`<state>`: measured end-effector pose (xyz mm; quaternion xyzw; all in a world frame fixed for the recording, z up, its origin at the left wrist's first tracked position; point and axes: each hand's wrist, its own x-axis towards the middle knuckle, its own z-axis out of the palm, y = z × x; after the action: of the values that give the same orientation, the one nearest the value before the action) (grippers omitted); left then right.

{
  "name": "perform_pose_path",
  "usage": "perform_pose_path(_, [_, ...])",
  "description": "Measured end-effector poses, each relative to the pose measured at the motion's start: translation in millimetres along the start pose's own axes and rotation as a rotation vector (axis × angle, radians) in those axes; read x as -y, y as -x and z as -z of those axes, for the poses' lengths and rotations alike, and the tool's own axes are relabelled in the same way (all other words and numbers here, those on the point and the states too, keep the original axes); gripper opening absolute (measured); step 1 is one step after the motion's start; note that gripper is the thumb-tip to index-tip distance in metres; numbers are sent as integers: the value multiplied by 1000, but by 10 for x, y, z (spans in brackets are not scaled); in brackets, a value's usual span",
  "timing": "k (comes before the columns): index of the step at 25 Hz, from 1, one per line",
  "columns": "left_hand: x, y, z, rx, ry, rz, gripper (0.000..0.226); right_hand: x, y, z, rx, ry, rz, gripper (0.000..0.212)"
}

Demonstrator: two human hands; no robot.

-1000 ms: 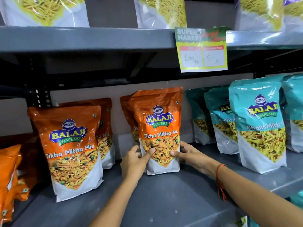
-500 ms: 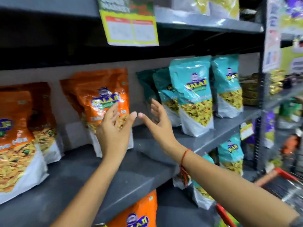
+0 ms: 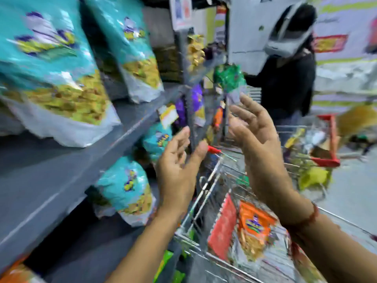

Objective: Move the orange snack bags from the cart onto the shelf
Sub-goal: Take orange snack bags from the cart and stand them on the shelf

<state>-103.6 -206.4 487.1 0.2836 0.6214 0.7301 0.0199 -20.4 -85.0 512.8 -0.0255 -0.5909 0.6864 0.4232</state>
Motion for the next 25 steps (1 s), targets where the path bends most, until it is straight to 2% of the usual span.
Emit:
perform_pose_path(2, [576,67,-237,81,4,131,37,-188,100,446,-39,111,-84,50])
perform_pose_path(4, [1308,170,-634,189,-60,318,41,-620,225,1114,-94,241,-201,48])
perform_pose_path(7, [2208,367,-934,339,-162,546,49,-1361,577,1892,-130,340,-498,47])
perform_pose_path(8, [2730,468,-1165,378,-163,653,46,-1850,733,2349,-171,365,-636,45])
perform_pose_path(12, [3942,804,-1377,419,-314,899,48,-3141,1385,3166,-223,418,-1097,40])
perform_pose_path(14, [4416,961,-1453,396,-349,994,70,-3660,1652,3401,-250,395,-1258,45])
perform_pose_path(16, [4852,1110,-1526,430,-387,1029,87,-4163,1804,3589,-255,370,-1372,59])
perform_pose_path(18, [5153,1266,-1539,472,-463,1052,82,-4549,1911,3679,-241,297,-1450,67])
perform_pose_path(20, [5284,1330,-1541,502,-575,1066,73,-4749,1920,3715,-200,202,-1474,64])
perform_pose_path(23, [5416,1356,-1532,544,-728,1112,87,-4950,1983,3759,-136,22,-1497,50])
perform_pose_path(25, [5479,1377,-1509,586,-843,1147,81,-4970,2042,3751,-166,-10,-1511,44])
